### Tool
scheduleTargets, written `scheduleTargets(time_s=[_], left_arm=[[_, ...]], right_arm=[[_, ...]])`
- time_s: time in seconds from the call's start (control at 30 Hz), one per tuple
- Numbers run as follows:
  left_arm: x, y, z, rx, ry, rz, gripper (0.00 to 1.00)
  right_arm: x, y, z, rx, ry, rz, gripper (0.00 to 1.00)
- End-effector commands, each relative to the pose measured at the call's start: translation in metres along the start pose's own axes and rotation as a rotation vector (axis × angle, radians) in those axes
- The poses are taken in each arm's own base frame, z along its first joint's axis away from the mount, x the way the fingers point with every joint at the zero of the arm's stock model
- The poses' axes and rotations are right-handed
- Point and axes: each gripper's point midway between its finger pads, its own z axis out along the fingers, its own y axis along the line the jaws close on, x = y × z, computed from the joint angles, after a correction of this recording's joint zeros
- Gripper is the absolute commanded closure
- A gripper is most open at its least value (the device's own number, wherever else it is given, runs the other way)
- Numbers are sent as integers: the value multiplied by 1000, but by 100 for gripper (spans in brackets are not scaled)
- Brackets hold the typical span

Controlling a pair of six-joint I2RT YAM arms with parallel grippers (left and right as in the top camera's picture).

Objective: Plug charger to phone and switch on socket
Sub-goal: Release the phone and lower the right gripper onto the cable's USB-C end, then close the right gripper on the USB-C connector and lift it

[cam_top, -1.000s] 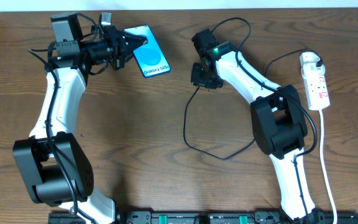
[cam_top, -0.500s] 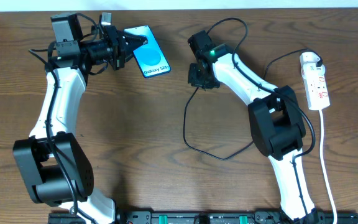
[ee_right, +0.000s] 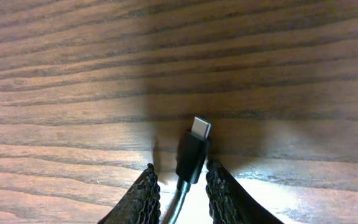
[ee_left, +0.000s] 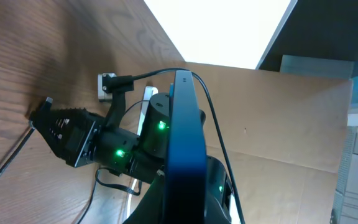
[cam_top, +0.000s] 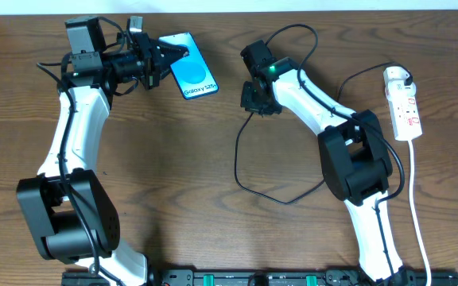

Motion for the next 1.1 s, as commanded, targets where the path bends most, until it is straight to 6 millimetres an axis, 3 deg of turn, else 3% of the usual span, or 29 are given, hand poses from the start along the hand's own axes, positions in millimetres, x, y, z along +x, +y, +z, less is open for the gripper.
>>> scheduleTargets(time_s=[0.0, 0.1, 0.2, 0.33, 0.43, 0.53, 0.6, 0.67, 0.77, 0.83, 0.93, 1.07], left_arm=[[8, -16, -4, 34, 25, 50, 93], [8, -16, -4, 34, 25, 50, 93], [8, -16, -4, 34, 24, 50, 93], [8, -16, -4, 34, 24, 50, 93], [8, -16, -4, 34, 24, 50, 93], [8, -16, -4, 34, 24, 50, 93], [8, -16, -4, 34, 24, 50, 93], [8, -16, -4, 34, 24, 50, 93], [8, -16, -4, 34, 24, 50, 92], [8, -16, -4, 34, 24, 50, 93], [8, -16, -4, 34, 24, 51, 93], [8, -16, -4, 34, 24, 50, 93]], right_arm=[[21, -10, 17, 53, 53, 2, 75], [21, -9, 17, 54, 50, 0, 80], [20, -9, 17, 54, 45, -1, 99], [12, -4, 15, 22, 23, -39, 99], [5, 4, 2, -53, 29, -123, 99], [1, 21, -21, -191, 33, -267, 99], [0, 41, -53, -344, 15, -445, 99], [0, 45, -79, -418, -4, -555, 99], [3, 30, -112, -406, -22, -687, 99], [10, 20, -119, -379, -3, -759, 99], [20, 2, -115, -306, 46, -823, 99], [33, -11, -91, -240, 132, -841, 99]])
